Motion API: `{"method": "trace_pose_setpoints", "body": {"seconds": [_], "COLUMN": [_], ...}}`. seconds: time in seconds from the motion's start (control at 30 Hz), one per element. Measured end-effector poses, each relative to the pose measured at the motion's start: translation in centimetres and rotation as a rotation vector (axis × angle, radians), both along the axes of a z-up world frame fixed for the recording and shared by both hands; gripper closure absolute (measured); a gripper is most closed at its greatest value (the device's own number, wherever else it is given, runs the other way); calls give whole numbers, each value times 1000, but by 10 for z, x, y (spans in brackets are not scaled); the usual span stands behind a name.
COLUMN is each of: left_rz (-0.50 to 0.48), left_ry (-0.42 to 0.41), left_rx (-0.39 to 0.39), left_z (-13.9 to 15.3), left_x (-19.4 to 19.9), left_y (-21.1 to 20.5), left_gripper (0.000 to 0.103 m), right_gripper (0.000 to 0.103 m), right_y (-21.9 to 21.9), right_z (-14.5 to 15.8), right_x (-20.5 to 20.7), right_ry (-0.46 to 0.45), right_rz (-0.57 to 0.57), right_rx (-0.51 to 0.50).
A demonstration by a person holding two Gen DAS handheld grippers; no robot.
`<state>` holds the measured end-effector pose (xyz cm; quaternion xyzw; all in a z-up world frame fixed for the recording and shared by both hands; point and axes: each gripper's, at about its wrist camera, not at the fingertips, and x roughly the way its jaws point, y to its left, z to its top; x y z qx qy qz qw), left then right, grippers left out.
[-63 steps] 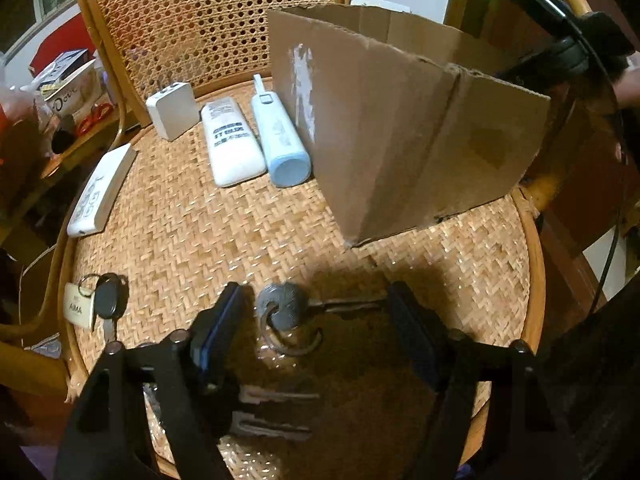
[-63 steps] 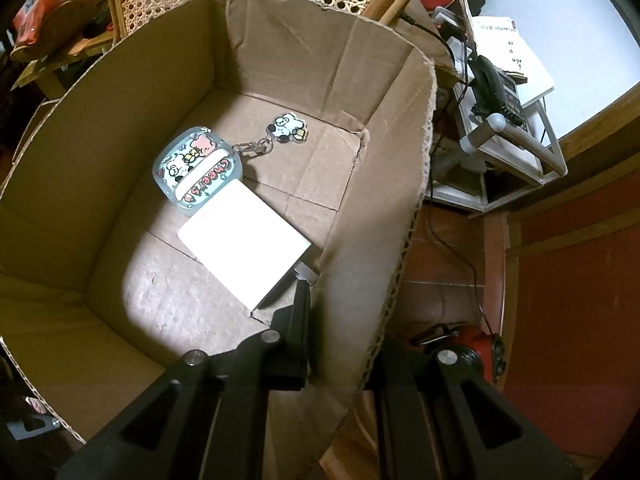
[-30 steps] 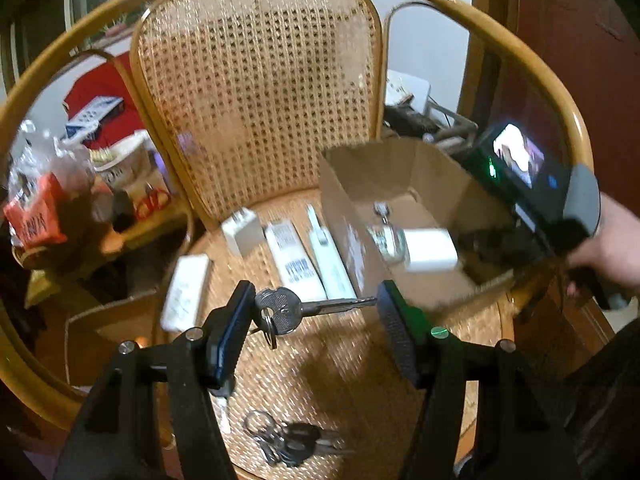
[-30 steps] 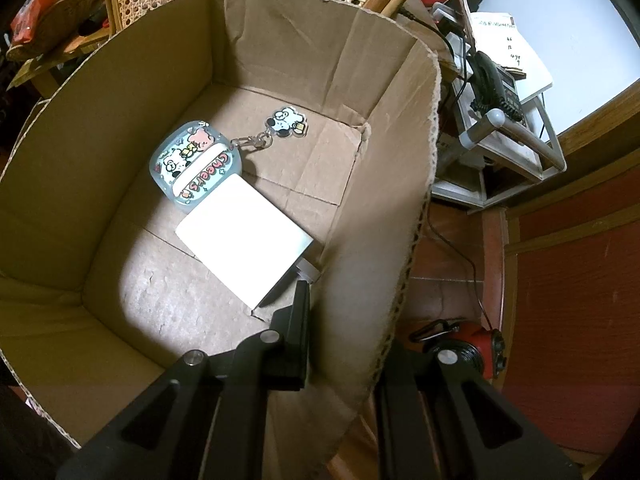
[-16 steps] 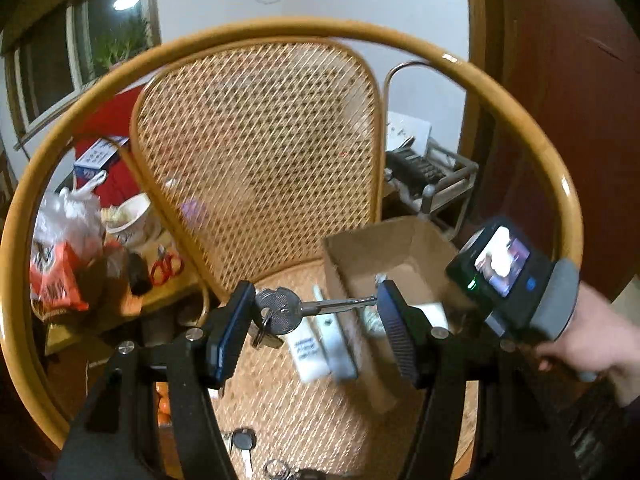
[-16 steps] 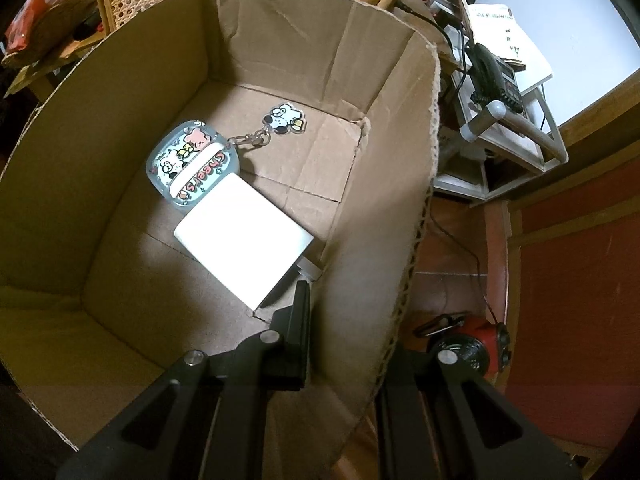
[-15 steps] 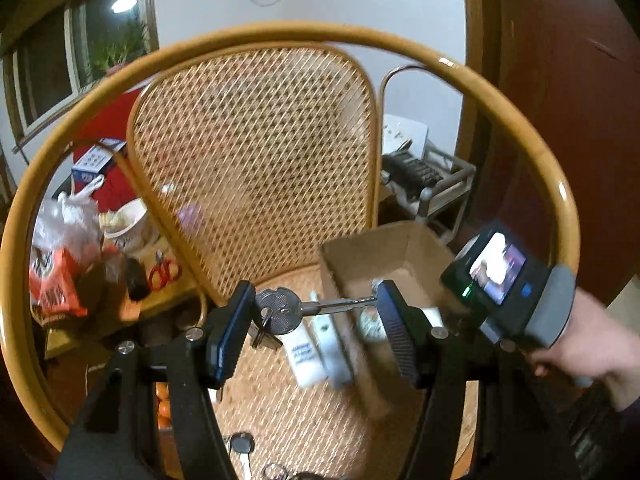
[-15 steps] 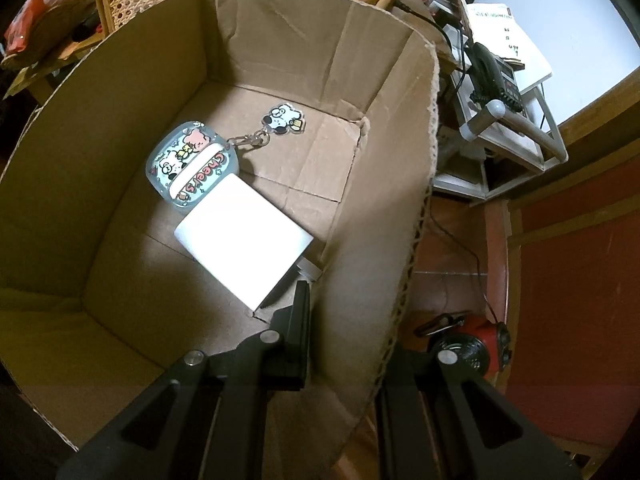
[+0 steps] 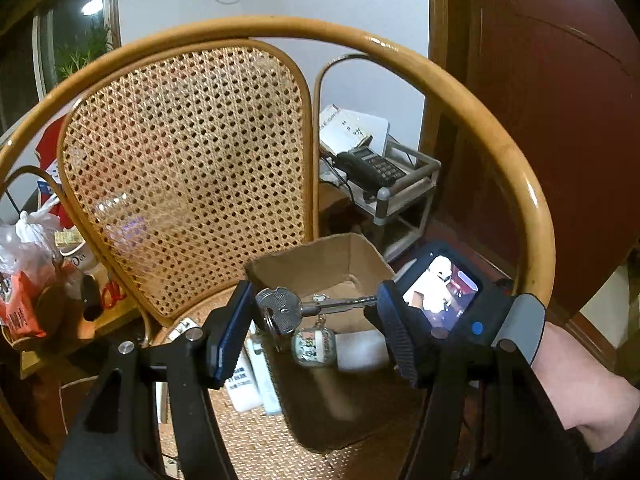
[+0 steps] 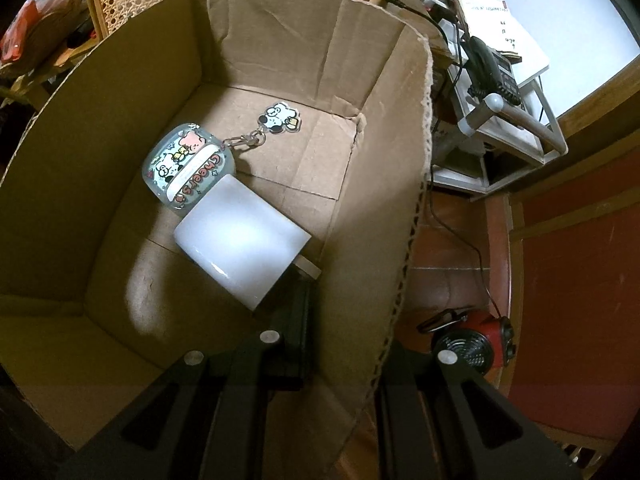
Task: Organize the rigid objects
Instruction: 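Carry the key ring into the box and open the left tool, then reach down and grasp the black car key with the left tool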
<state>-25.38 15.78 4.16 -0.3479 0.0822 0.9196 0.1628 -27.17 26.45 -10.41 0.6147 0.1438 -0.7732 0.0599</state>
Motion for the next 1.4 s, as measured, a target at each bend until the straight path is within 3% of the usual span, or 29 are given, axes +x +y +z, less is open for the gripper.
{"method": "trace_pose_setpoints", "body": {"seconds": [0.27, 0.3, 0.37, 0.73, 1.07, 1.27, 1.4], "left_rz": [14, 21, 30, 72, 211, 275, 293], "left_ry": [-34, -33, -26, -28, -153, -246, -276], "left_rx": [-40, -40, -49, -50, -83, -88, -82], "left_z": [-17, -17, -17, -25, -88, -138, -156], "left_x": [0, 1, 1, 16, 42, 56, 56], "left_y": [1, 0, 0, -38, -132, -171, -182], "left_gripper": [39, 37, 23, 23, 23, 24, 24], "right_gripper": [92, 92, 92, 92, 92, 92, 92], "right_y": [-2, -1, -2, -5, -4, -5, -3], "right_z": [0, -1, 0, 2, 2, 2, 1], "right_x": [0, 0, 1, 5, 4, 3, 2], "right_ry": [-2, -2, -3, 1, 6, 9, 13], "right_rz": [1, 0, 0, 5, -2, -3, -4], "right_rx": [7, 7, 6, 9, 13, 17, 19]}}
